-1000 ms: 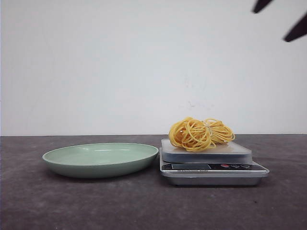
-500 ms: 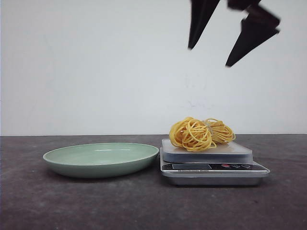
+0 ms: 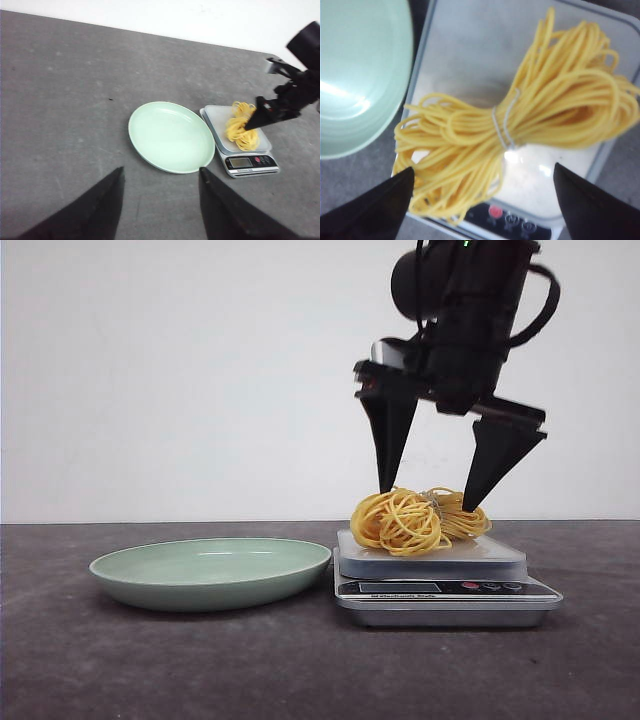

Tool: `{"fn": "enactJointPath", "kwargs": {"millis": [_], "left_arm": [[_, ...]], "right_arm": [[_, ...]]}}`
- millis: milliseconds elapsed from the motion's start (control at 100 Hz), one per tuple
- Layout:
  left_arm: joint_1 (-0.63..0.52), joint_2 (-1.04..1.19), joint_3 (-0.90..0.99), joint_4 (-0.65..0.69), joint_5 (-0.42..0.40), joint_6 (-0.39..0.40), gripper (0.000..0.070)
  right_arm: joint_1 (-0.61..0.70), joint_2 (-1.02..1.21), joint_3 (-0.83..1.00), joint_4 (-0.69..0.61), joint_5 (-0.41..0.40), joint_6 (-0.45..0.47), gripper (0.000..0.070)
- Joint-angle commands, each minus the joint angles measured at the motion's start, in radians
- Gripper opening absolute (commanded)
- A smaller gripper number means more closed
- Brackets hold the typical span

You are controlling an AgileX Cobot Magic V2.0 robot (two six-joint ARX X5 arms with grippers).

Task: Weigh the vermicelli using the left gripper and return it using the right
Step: 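Lower the open right gripper onto the noodles on the scale, then close the right gripper on the noodle bundle and lift it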

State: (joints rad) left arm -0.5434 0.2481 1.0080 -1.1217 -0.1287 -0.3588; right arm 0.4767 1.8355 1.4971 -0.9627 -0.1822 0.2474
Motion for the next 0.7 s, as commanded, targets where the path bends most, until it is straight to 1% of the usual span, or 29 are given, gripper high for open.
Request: {"fn": "enactJointPath", "kwargs": {"millis": [0, 260, 400, 690], "left_arm": [[-0.004, 0.003, 0.018, 0.012, 0.007, 0.01, 0.0267], [-0.004, 0.003, 0.018, 0.015, 0.006, 0.031, 0.0267], [-0.004, 0.003, 0.018, 0.014, 0.007, 0.033, 0.0267], [-0.004, 0.003, 0.018, 0.014, 0.007, 0.037, 0.0267]], "right_arm": [[0.005, 0.026, 0.02, 0.014, -0.001, 0.027, 0.0566], [0.006, 0.035, 0.02, 0.077, -0.055, 0.076, 0.0566], [0.006, 0.035, 0.02, 0.098, -0.056, 0.087, 0.0565], [0.008, 0.035, 0.02, 0.099, -0.063, 0.117, 0.0563]]}}
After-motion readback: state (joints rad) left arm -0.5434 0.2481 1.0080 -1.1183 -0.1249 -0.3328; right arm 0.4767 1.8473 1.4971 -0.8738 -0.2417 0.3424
